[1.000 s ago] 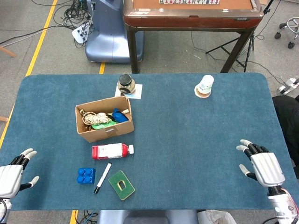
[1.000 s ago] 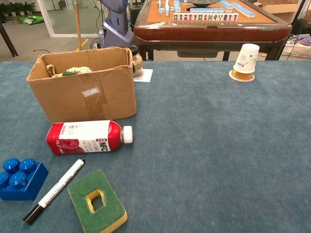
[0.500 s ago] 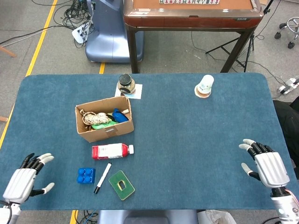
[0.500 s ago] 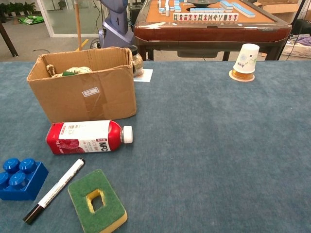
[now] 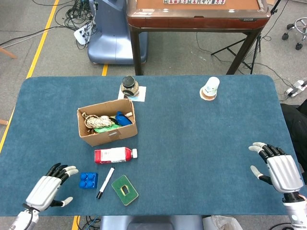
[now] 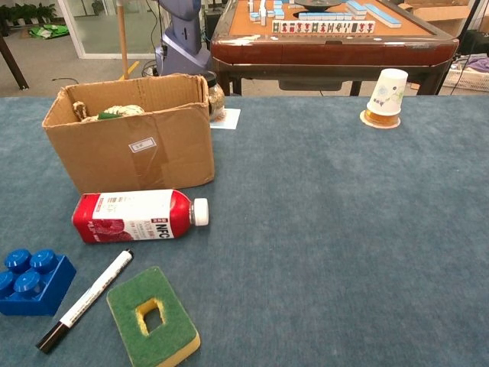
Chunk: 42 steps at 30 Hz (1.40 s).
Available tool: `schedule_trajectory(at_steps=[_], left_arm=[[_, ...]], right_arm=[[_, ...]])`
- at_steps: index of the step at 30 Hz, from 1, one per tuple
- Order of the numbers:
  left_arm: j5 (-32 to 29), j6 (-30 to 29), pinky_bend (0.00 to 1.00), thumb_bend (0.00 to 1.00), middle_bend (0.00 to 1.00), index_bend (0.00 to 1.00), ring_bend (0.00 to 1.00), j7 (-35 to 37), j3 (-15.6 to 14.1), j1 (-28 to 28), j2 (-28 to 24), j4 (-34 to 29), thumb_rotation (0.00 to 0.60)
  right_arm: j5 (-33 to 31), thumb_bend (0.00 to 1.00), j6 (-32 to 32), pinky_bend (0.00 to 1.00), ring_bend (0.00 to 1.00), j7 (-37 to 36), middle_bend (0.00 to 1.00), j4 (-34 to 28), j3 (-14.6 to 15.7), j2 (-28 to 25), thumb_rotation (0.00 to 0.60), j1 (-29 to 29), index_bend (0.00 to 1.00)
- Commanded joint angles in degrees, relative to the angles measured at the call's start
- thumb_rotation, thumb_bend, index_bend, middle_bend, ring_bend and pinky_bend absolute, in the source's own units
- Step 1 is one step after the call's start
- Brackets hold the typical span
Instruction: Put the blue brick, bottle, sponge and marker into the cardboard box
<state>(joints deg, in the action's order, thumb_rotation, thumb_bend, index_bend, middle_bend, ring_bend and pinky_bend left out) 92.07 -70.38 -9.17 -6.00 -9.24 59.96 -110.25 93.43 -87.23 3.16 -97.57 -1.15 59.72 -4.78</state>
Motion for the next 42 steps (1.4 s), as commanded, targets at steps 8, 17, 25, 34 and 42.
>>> schedule_trajectory(at_steps=[8,17,25,34,42], left_arm=[[-3.13,4.51,0.03,0.15,0.18,0.21,0.09,-2.34,0.90,-2.83,4.83,1.80,0.600],[-8.73,5.75,0.03,0.15,0.16,0.17,0.07,-7.57,2.49,-3.85,7.78,4.35,0.600],[-12.15,7.30,0.03,0.15,0.14,0.16,0.06,-9.40,2.68,-4.79,8.67,4.94,0.600],[-16.16,9.76,0.03,0.15,0.14,0.16,0.06,-9.85,3.22,-6.51,9.90,6.06,0.600],[-18.60,11.42,0.03,0.15,0.14,0.16,0.06,-10.59,3.30,-7.93,11.34,7.34,0.600]], right_arm=[[0.49,0.24,-0.48,0.41,0.29,-0.91,0.30,-0.18,0.08,-0.55,0.600,0.28,0.32],[0.55,0.24,-0.37,0.41,0.29,-1.09,0.30,-0.14,0.06,-0.61,0.600,0.28,0.32],[0.62,0.24,-0.25,0.41,0.29,-0.96,0.30,-0.18,0.09,-0.56,0.600,0.27,0.32],[0.86,0.23,-0.55,0.41,0.29,-1.55,0.30,-0.12,0.07,-0.72,0.600,0.38,0.32],[1.14,0.24,-0.38,0.41,0.29,-1.70,0.30,-0.13,0.19,-0.75,0.600,0.31,0.32]])
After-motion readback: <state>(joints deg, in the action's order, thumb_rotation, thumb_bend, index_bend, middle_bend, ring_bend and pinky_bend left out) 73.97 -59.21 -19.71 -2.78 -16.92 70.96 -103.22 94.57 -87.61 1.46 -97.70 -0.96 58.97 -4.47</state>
